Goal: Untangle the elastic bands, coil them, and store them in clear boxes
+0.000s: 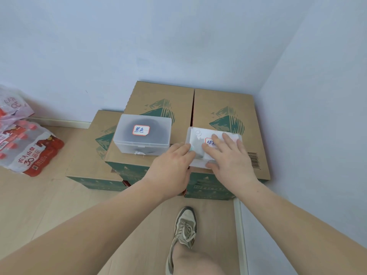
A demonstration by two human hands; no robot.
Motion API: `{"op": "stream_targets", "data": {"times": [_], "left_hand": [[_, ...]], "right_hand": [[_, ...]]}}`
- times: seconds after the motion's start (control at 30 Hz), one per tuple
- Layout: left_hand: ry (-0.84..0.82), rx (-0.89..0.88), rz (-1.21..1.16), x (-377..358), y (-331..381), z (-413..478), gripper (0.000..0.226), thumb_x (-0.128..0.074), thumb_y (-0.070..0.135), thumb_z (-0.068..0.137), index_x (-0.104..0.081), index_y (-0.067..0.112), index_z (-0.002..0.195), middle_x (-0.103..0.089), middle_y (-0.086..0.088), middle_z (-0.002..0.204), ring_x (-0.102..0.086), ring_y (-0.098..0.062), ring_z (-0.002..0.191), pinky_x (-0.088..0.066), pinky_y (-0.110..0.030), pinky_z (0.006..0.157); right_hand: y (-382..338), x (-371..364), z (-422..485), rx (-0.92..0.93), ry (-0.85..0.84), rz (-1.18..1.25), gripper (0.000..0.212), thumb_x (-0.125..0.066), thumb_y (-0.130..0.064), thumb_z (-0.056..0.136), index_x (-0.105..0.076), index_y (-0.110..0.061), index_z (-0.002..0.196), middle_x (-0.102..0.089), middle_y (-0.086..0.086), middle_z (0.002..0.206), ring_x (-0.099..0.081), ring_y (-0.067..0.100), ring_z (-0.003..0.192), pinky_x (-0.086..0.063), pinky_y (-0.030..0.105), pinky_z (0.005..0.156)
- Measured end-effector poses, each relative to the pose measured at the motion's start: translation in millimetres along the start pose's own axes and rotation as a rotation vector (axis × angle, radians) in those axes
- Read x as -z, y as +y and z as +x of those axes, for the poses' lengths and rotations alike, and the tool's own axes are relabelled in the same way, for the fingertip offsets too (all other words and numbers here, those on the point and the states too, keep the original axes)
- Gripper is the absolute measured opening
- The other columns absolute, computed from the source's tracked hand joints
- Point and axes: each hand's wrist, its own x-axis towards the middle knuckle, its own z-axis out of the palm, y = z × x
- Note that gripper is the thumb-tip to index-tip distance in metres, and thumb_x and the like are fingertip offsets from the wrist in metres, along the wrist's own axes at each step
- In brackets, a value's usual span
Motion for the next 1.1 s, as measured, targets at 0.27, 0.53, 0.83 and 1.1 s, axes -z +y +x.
{"op": "stream_targets", "data": {"times": [0.27,0.53,0.83,1.1], "left_hand": [[-0.037,-0.02,0.079,-11,2,9,0.036,-0.059,0.019,0.094,-0.061,0.015,0.129,-0.054,0.002,0.147,-0.052,-0.019,0.134,-0.054,-0.032,0.094],[0.004,0.048,0.165,28,-10,8,0.029,-0.05,0.027,0.097,-0.063,0.021,0.121,-0.063,0.002,0.127,-0.056,-0.024,0.12,-0.05,-0.039,0.096],[-0.128,0.275,0.215,30,-66,-15,0.063,-0.049,0.047,0.102,-0.023,0.033,0.158,-0.027,0.002,0.164,-0.025,-0.025,0.147,-0.038,-0.04,0.113],[-0.155,0.3,0.057,62,-69,-26,0.058,-0.051,0.044,0.103,-0.032,0.031,0.156,-0.031,0.006,0.164,-0.03,-0.02,0.149,-0.043,-0.043,0.112]], "right_hand": [[2,-19,3,-0.127,-0.029,-0.068,0.058,-0.073,-0.036,0.094,-0.053,-0.03,0.148,-0.051,0.018,0.155,-0.045,0.051,0.142,-0.039,0.073,0.105],[-7,1,7,-0.23,-0.135,0.012,0.051,-0.034,-0.045,0.111,-0.015,-0.051,0.158,-0.007,-0.003,0.175,0.0,0.037,0.16,-0.024,0.067,0.119],[-31,4,34,-0.179,-0.15,0.018,0.052,-0.033,-0.043,0.111,-0.014,-0.048,0.159,-0.006,0.0,0.175,0.0,0.035,0.16,-0.025,0.067,0.12],[-61,43,16,-0.165,-0.152,0.006,0.062,-0.041,-0.045,0.105,-0.017,-0.035,0.161,-0.021,0.004,0.172,-0.017,0.031,0.159,-0.021,0.061,0.124]]}}
